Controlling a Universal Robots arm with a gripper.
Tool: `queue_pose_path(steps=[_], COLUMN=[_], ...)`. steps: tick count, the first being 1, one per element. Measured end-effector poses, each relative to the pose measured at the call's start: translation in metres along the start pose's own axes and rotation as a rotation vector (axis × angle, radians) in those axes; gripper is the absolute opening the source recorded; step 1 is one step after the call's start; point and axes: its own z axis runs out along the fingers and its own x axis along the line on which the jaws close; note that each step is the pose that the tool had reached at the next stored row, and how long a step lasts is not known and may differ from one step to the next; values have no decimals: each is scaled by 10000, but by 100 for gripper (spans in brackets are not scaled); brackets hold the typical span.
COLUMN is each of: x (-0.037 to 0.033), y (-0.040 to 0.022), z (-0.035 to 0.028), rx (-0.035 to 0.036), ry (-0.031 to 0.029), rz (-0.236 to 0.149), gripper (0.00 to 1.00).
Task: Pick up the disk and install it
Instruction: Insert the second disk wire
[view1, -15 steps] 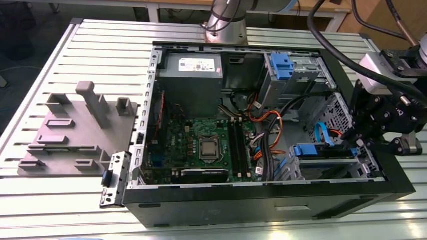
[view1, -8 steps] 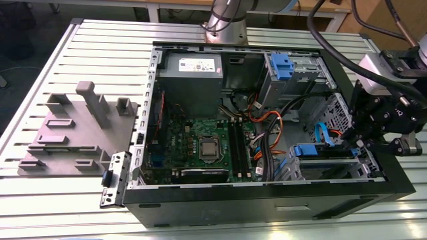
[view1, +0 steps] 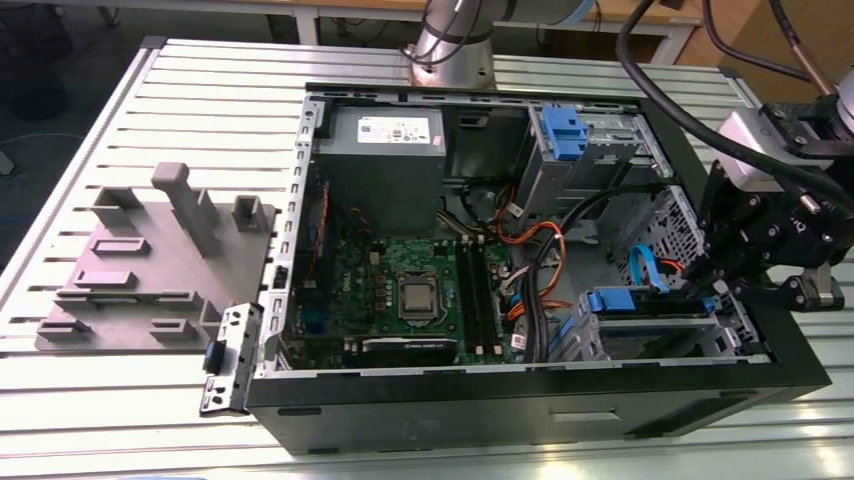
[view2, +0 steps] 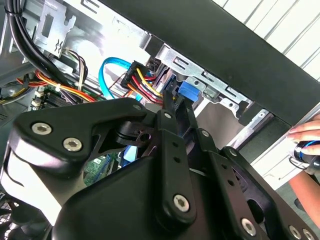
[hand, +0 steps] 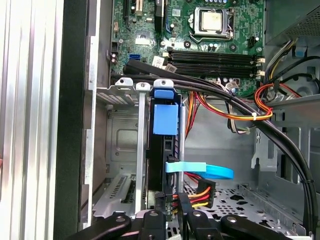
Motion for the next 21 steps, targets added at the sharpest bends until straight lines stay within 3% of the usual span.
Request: queue_pose_path(steps=[9,10,21], x=[0,0,0], y=[-1,-1,23], z=[1,1,2], rx=[0,0,0], ry=[-1,-1,1], rz=[-1,-1,-79], gripper=[23,17,16])
